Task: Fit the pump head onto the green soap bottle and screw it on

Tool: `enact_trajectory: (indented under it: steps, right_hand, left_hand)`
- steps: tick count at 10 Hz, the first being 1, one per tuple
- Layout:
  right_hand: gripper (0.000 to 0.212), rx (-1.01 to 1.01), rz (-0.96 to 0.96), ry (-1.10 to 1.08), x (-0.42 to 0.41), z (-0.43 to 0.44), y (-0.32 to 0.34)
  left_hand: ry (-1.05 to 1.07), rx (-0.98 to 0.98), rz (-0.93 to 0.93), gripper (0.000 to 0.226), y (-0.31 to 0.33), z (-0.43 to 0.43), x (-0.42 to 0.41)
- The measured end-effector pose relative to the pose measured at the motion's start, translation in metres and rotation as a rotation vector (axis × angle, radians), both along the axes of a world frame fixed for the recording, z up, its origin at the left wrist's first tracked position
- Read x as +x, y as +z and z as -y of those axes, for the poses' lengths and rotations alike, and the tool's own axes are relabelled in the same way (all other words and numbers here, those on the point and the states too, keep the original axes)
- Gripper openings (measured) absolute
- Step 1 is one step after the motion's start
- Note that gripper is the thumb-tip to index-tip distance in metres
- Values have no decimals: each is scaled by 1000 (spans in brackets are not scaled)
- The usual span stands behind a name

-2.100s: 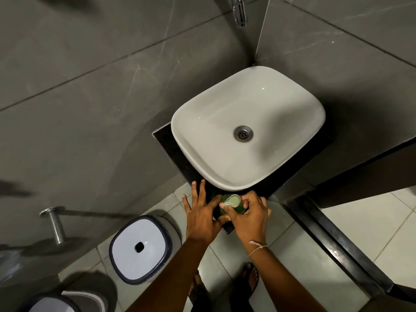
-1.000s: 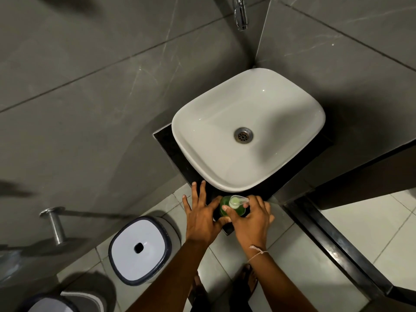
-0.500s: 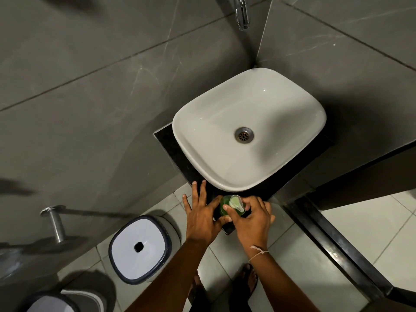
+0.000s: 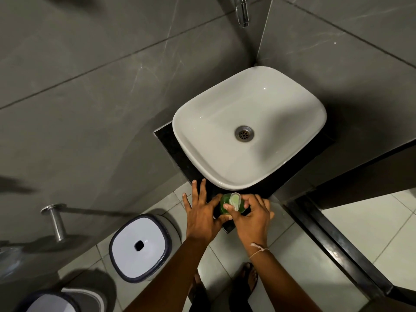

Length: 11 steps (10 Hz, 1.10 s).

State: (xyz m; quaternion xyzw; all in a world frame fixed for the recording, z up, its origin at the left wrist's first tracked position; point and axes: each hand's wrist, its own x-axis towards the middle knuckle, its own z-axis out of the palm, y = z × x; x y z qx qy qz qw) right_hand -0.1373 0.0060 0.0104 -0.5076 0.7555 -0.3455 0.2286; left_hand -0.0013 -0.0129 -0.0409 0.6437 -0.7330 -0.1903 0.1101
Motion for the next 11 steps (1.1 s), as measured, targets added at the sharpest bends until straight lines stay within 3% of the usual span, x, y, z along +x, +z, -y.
enact_trajectory:
  steps: [2,5,9,11]
  right_hand:
    - [47,-38,104,131,-32,-15,20]
    - [33,-47,134,243,-22,-6,37]
    - [31,-40,190,209,-21,-4,38]
    - [37,-47,321,84,-32,-11,51]
  left_hand:
    - [-7,7,-16,66,2,0,-1]
    - [-10,-26,-21,62,-1,0,-1]
    - [-17,-38,4,65,-9,0,2]
    - [-57,105,107,82,-2,-10,12]
